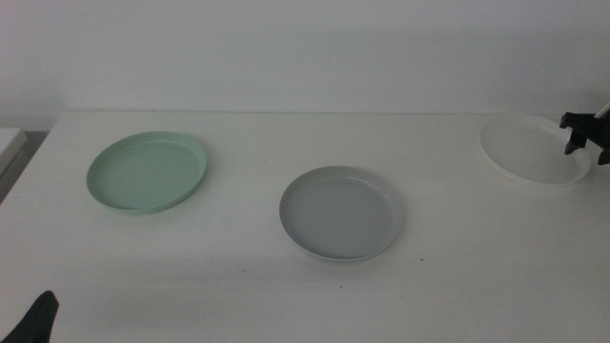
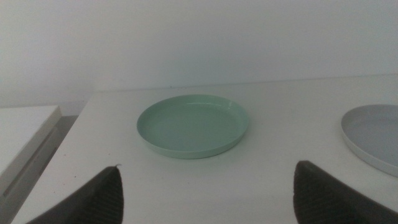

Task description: Stack the three bowls on top of each other.

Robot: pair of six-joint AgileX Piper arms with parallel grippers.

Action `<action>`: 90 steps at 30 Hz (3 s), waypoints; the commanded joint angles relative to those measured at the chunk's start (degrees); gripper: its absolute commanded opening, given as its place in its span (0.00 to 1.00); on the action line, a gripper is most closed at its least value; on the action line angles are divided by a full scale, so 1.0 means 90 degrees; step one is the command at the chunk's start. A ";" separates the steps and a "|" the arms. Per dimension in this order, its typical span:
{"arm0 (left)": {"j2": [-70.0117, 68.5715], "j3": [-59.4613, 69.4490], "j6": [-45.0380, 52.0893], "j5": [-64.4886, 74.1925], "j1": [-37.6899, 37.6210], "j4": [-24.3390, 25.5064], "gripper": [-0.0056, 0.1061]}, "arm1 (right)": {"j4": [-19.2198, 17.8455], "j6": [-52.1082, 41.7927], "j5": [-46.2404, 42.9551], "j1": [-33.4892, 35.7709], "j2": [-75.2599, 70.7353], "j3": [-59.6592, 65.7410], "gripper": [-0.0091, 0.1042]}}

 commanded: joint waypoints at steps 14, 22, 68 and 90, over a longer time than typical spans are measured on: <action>-0.0021 0.0002 -0.0004 -0.0086 0.0020 -0.0020 0.89 | 0.0017 -0.0101 -0.0141 -0.0043 0.0120 -0.0025 0.21; -0.0021 0.0002 0.0014 -0.0086 0.0020 -0.0020 0.89 | 0.0001 -0.0257 -0.0025 -0.0043 0.0046 -0.0025 0.06; -0.0021 0.0002 0.0004 -0.0086 0.0020 -0.0020 0.89 | 0.2168 -0.1123 -0.2620 0.3963 -0.2916 0.4691 0.08; -0.0021 0.0002 0.0004 -0.0086 0.0020 -0.0020 0.89 | 0.2030 -0.3440 -0.0366 0.3065 -0.7501 0.4553 0.86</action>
